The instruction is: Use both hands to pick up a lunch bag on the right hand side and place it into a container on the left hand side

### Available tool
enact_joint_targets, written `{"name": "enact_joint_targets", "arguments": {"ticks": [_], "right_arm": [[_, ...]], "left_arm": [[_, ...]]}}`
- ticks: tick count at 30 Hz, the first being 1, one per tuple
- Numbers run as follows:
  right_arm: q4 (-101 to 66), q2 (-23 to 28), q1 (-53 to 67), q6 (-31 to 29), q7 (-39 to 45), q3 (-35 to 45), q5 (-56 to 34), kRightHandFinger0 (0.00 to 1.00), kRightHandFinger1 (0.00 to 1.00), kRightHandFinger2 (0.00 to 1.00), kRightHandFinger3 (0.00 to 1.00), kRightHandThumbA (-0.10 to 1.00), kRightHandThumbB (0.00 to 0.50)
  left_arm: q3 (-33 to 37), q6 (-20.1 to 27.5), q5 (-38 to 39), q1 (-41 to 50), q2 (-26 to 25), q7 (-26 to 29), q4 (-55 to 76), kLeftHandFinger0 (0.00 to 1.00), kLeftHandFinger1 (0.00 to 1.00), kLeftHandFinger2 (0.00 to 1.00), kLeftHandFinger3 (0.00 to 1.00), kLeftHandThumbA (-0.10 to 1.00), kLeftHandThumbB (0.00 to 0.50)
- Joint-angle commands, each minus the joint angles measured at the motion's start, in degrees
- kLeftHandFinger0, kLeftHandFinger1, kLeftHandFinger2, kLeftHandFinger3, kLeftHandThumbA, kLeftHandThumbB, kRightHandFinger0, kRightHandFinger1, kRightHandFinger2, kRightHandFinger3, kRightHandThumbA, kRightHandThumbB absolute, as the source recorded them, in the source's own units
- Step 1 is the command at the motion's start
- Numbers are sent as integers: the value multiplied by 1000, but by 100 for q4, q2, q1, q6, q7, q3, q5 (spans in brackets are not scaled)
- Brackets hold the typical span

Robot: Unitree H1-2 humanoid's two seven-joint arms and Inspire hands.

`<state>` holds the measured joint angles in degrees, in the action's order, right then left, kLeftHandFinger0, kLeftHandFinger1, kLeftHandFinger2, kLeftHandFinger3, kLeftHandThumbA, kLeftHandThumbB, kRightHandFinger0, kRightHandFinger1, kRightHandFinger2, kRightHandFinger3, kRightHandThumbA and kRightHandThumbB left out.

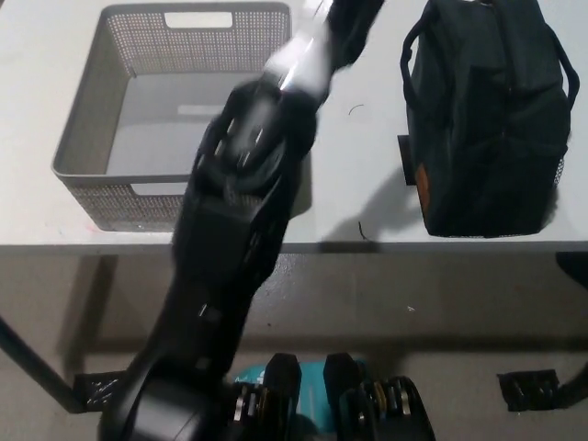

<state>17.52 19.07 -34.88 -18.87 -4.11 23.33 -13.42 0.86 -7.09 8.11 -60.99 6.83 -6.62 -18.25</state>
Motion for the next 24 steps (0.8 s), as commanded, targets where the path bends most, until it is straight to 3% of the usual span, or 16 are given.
{"name": "enact_joint_targets", "arguments": {"ticks": [1,3,5,9,13,16,24], "right_arm": [[783,309,-1060,480,105,27,-471,1000,1000,1000,1000,860,113],[968,314,-1274,543,115,6,-488,1000,1000,1000,1000,863,34],[1276,349,-1481,568,183,8,-541,1000,1000,1000,1000,856,25],[1787,403,-1847,858,357,-68,-630,1000,1000,1000,1000,835,102],[2109,380,-2029,858,424,-74,-688,1000,1000,1000,1000,792,83],[2338,314,-2127,932,585,-61,-835,1000,1000,1000,1000,757,118],[2178,-27,-2109,1197,585,-168,-924,1000,1000,1000,1000,738,74]], "left_arm": [[-643,-306,606,-1150,234,411,-1307,1000,1000,1000,1000,1000,299],[-859,-183,674,-1398,261,511,-1820,1000,1000,1000,1000,1000,306],[-1048,-47,728,-1587,264,559,-2256,1000,1000,1000,1000,1000,309],[-1478,365,880,-1949,216,590,-3347,1000,1000,1000,1000,1000,303],[-1627,716,819,-2086,144,610,-3967,1000,1000,1000,1000,1000,333],[-1702,836,822,-2045,125,662,-4155,1000,1000,1000,1000,1000,310],[-1640,928,697,-1997,4,541,-4816,1000,1000,1000,1000,1000,314]]}}
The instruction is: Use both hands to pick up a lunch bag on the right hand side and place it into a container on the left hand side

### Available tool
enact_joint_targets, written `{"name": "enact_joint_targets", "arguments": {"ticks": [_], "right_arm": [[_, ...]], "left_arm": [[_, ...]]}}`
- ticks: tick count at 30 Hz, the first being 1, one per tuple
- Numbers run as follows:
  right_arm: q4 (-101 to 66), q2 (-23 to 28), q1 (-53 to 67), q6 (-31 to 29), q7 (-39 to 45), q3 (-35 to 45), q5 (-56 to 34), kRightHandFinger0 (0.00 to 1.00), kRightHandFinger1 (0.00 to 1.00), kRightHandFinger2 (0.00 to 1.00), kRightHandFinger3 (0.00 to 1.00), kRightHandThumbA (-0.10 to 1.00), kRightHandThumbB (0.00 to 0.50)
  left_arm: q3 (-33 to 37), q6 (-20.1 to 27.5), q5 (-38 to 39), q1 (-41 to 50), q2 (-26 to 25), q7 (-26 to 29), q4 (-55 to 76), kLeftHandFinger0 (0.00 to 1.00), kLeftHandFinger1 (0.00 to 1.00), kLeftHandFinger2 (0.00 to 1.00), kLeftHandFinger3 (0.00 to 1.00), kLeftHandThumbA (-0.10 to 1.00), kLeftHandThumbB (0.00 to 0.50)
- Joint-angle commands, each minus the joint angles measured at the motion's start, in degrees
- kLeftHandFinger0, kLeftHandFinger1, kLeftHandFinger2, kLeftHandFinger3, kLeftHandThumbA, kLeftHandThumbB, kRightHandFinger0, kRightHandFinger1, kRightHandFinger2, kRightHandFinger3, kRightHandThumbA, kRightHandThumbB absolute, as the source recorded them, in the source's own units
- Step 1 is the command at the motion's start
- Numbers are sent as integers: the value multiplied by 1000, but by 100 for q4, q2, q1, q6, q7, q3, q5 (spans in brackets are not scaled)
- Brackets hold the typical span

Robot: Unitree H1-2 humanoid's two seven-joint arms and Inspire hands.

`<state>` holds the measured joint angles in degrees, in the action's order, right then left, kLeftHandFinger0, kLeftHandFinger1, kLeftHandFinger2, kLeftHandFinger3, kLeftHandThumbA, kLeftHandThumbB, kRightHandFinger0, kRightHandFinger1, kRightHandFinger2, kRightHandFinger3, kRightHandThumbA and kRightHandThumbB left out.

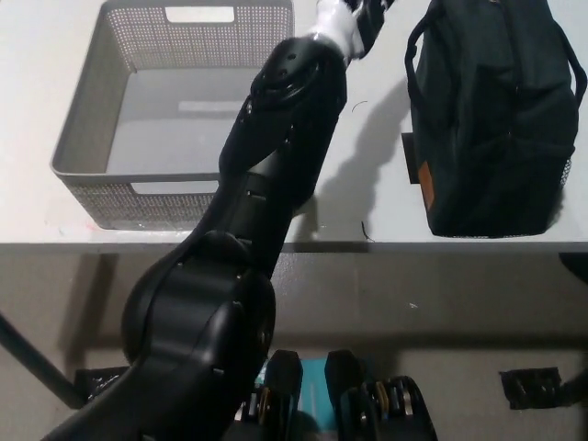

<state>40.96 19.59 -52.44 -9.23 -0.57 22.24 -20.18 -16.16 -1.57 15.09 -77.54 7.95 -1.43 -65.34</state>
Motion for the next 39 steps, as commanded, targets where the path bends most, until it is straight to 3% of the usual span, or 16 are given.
{"name": "enact_joint_targets", "arguments": {"ticks": [1,4,5,9,12,14,19,23,24,26,33,36,37,39], "right_arm": [[-122,-123,-334,276,274,-33,-327,1000,1000,1000,1000,755,60],[484,-207,-431,54,376,38,-397,1000,1000,1000,1000,716,111],[680,-268,-461,-29,370,40,-386,1000,1000,1000,1000,701,92],[1224,-421,-525,-209,473,-40,-301,1000,1000,1000,1000,727,120],[1596,-536,-573,-313,588,-14,-327,1000,1000,1000,1000,713,130],[1815,-633,-580,-397,566,-29,-275,1000,1000,1000,1000,703,147],[2348,-816,-563,-656,615,-207,-63,1000,1000,1000,1000,780,84],[2629,-881,-556,-772,754,-216,-139,1000,1000,1000,1000,779,83],[2680,-890,-544,-798,775,-203,-161,1000,1000,1000,1000,787,54],[2754,-901,-544,-827,787,-185,-186,1000,1000,1000,1000,791,52],[2782,-1158,-386,-855,785,-188,-204,1000,1000,1000,1000,757,88],[2515,-1389,-333,-823,707,-324,-81,1000,1000,1000,1000,850,90],[2380,-1556,-306,-786,740,-442,2,1000,1000,1000,1000,984,86],[2056,-1678,-203,-656,779,-550,18,1000,1000,1000,1000,1000,81]], "left_arm": [[73,375,-5,-310,-68,21,-180,1000,1000,1000,1000,1000,309],[271,389,-185,-226,-11,-12,-387,1000,1000,1000,1000,1000,316],[358,468,-265,-192,11,-14,-538,1000,1000,1000,1000,1000,331],[661,537,-458,-35,30,-29,-783,1000,1000,1000,1000,1000,357],[943,805,-617,115,38,-87,-924,1000,1000,1000,1000,1000,314],[1155,806,-737,246,21,-128,-940,1000,1000,1000,1000,1000,346],[1639,826,-1073,605,67,119,-1026,1000,1000,1000,1000,1000,353],[1776,886,-1117,764,74,108,-1043,1000,1000,1000,1000,1000,329],[1813,859,-1144,786,69,91,-1065,1000,1000,1000,1000,1000,359],[1860,758,-1196,795,57,78,-1086,1000,1000,1000,1000,1000,370],[2099,871,-1409,952,137,69,-1123,1000,1000,1000,1000,1000,326],[2203,827,-1491,910,216,44,-1140,1000,1000,1000,1000,1000,350],[2248,756,-1525,885,297,111,-1128,1000,1000,1000,1000,1000,352],[2388,757,-1652,833,365,164,-1120,1000,1000,1000,1000,1000,369]]}}
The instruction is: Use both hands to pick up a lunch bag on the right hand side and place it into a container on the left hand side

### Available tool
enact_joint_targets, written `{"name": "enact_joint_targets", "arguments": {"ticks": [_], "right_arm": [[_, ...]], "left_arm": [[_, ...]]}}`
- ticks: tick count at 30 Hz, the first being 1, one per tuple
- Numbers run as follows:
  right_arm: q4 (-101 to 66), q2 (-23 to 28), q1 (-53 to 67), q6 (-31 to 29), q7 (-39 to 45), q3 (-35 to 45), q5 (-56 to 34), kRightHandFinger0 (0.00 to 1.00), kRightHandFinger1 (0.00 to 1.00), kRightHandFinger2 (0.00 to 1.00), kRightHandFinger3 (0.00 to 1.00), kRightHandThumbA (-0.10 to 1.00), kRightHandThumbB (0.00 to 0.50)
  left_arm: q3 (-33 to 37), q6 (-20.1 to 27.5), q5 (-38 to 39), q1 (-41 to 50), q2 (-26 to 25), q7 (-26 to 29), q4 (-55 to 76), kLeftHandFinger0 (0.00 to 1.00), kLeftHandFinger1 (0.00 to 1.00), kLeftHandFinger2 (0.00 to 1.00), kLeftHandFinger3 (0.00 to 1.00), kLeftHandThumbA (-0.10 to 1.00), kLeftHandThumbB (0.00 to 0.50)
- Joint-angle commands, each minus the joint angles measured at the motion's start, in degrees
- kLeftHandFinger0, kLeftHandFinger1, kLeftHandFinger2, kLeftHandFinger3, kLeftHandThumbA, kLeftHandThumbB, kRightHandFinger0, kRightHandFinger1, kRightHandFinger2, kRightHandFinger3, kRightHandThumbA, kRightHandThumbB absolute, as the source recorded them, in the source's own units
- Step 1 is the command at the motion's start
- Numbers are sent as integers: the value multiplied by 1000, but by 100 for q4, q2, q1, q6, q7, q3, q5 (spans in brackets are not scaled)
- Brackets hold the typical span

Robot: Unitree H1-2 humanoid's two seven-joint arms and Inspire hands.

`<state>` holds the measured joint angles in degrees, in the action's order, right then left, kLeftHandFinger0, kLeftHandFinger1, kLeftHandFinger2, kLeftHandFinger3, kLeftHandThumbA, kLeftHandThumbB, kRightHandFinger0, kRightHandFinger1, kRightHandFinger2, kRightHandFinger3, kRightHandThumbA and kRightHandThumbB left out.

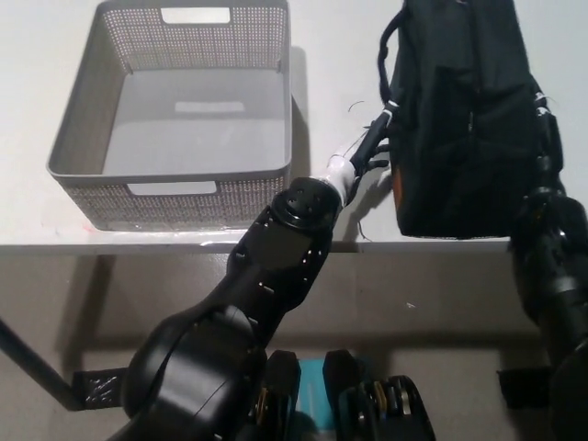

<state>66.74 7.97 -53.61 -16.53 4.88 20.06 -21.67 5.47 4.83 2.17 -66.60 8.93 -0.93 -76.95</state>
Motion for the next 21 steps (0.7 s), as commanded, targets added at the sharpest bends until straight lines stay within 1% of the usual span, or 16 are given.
{"name": "enact_joint_targets", "arguments": {"ticks": [1,3,4,5,6,7,8,9,11,13,14,15,17,19,20,21], "right_arm": [[-880,-598,30,258,321,-415,134,1000,1000,1000,1000,1000,76],[-1359,-716,180,388,234,-481,100,1000,1000,1000,1000,1000,78],[-1718,-799,275,515,12,-522,131,1000,1000,1000,1000,1000,76],[-1903,-831,310,599,-117,-543,164,1000,1000,1000,1000,1000,69],[-2444,-882,383,938,-416,-576,201,1000,1000,1000,1000,1000,69],[-2819,-888,451,1184,-540,-590,185,1000,1000,1000,1000,1000,88],[-3007,-885,494,1304,-577,-603,161,1000,1000,1000,1000,1000,93],[-3129,-868,524,1306,-556,-608,126,1000,1000,1000,1000,1000,90],[-3345,-865,646,1323,-575,-634,132,1000,1000,1000,1000,1000,85],[-3600,-857,811,1357,-602,-643,105,1000,1000,1000,1000,1000,97],[-3667,-853,845,1391,-620,-647,92,1000,1000,1000,1000,1000,97],[-3743,-850,871,1410,-662,-650,99,1000,1000,1000,1000,1000,82],[-4061,-887,1014,1477,-815,-670,162,1000,1000,1000,1000,1000,48],[-4305,-922,1046,1579,-993,-664,179,1000,1000,1000,1000,1000,61],[-4362,-930,981,1589,-1078,-631,159,1000,1000,1000,1000,1000,54],[-4383,-915,894,1569,-1118,-634,172,1000,1000,1000,1000,1000,61]], "left_arm": [[329,137,-450,-306,338,101,71,1000,1000,1000,1000,1000,344],[377,109,-461,-333,401,26,141,1000,1000,1000,1000,1000,329],[379,159,-428,-342,422,-77,193,1000,1000,1000,1000,1000,317],[334,188,-360,-350,436,-137,224,1000,1000,1000,1000,1000,318],[310,162,-297,-413,453,-233,327,1000,1000,1000,1000,1000,306],[397,123,-379,-483,446,-243,399,1000,1000,1000,1000,1000,302],[451,101,-439,-526,436,-224,435,1000,1000,1000,1000,1000,303],[354,149,-309,-568,440,-319,489,1000,1000,1000,1000,1000,287],[274,199,-180,-597,463,-438,550,1000,1000,1000,1000,1000,271],[376,105,-294,-676,525,-370,576,1000,1000,1000,1000,1000,241],[417,42,-344,-694,540,-338,587,1000,1000,1000,1000,1000,239],[439,21,-358,-708,550,-364,606,1000,1000,1000,1000,1000,229],[479,-94,-347,-657,585,-451,784,1000,1000,1000,1000,1000,227],[547,-210,-391,-674,597,-448,956,1000,1000,1000,1000,1000,238],[591,-222,-435,-725,585,-437,1031,1000,1000,1000,1000,1000,248],[565,-250,-396,-789,564,-463,1082,1000,1000,1000,1000,1000,257]]}}
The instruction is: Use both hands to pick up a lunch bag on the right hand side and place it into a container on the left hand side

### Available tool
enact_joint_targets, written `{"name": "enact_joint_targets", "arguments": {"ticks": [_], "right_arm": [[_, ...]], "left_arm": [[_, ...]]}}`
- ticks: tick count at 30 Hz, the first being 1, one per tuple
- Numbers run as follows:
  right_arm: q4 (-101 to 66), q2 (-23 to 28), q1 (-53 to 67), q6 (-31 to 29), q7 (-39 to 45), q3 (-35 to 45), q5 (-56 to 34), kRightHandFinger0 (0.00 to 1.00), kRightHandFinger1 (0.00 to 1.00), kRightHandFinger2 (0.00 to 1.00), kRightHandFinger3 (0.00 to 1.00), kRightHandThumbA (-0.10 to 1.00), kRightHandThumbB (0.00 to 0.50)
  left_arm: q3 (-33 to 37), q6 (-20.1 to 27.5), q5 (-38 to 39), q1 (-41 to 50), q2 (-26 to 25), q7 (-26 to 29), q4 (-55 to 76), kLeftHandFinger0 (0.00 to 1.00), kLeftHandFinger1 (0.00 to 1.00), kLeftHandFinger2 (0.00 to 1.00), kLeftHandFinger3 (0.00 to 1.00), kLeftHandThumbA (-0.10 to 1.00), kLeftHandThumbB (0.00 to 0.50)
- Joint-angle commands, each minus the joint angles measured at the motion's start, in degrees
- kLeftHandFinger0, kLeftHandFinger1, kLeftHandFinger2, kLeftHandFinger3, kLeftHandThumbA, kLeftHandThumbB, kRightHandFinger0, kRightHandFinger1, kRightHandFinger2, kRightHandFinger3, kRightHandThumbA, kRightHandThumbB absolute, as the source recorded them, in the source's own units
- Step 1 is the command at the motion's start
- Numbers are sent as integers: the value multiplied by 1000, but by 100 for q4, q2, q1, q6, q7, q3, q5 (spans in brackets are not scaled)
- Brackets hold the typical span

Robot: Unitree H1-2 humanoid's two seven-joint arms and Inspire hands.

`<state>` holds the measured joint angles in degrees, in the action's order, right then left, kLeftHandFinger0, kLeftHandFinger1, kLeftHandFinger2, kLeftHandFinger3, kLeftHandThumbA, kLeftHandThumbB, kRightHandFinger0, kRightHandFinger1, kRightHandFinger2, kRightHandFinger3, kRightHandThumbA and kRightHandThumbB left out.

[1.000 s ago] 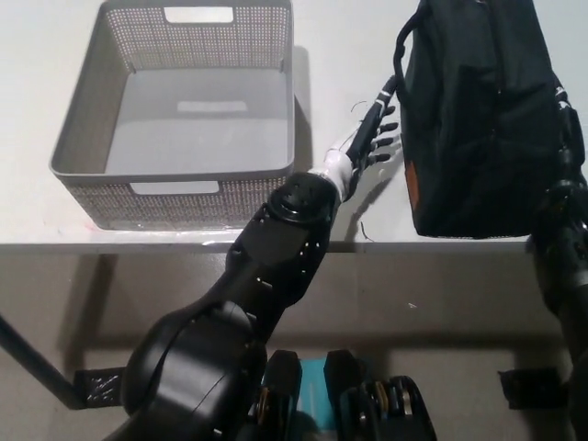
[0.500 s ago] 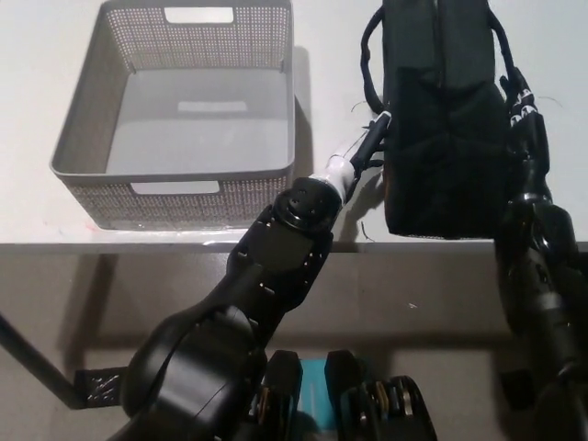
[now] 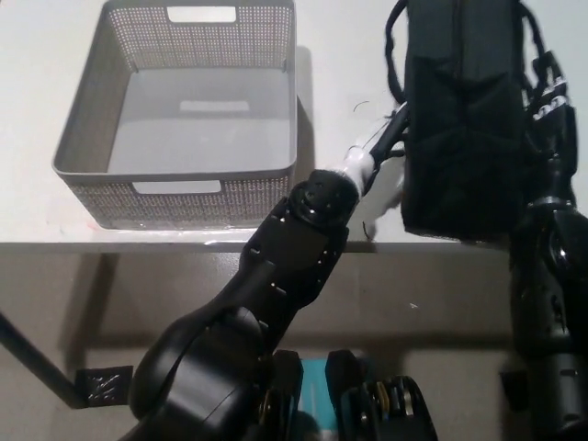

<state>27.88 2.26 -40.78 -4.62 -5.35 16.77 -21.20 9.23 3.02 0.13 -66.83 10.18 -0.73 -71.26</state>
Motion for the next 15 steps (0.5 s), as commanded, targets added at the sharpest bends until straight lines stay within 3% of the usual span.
{"name": "enact_joint_targets", "arguments": {"ticks": [1,7,9,12,15], "right_arm": [[-481,-324,-467,362,-120,-313,148,1000,1000,1000,1000,1000,77],[-653,-239,-895,609,-283,-300,47,1000,1000,1000,1000,1000,99],[-592,-236,-1094,474,-404,-283,118,1000,1000,1000,1000,1000,47],[-491,-147,-1552,432,-343,-292,52,1000,1000,1000,1000,1000,29],[-599,-203,-1879,810,-548,-294,-1,1000,1000,1000,1000,1000,5]], "left_arm": [[176,-93,-173,-821,417,-495,530,1000,1000,1000,1000,1000,258],[211,-231,-262,-1244,262,-552,652,1000,1000,1000,1000,1000,226],[191,-108,-269,-1404,206,-557,580,1000,1000,1000,1000,1000,235],[26,-94,-146,-1684,86,-507,641,1000,1000,1000,1000,1000,261],[-67,-386,-84,-1857,-65,-540,835,1000,1000,1000,1000,1000,286]]}}
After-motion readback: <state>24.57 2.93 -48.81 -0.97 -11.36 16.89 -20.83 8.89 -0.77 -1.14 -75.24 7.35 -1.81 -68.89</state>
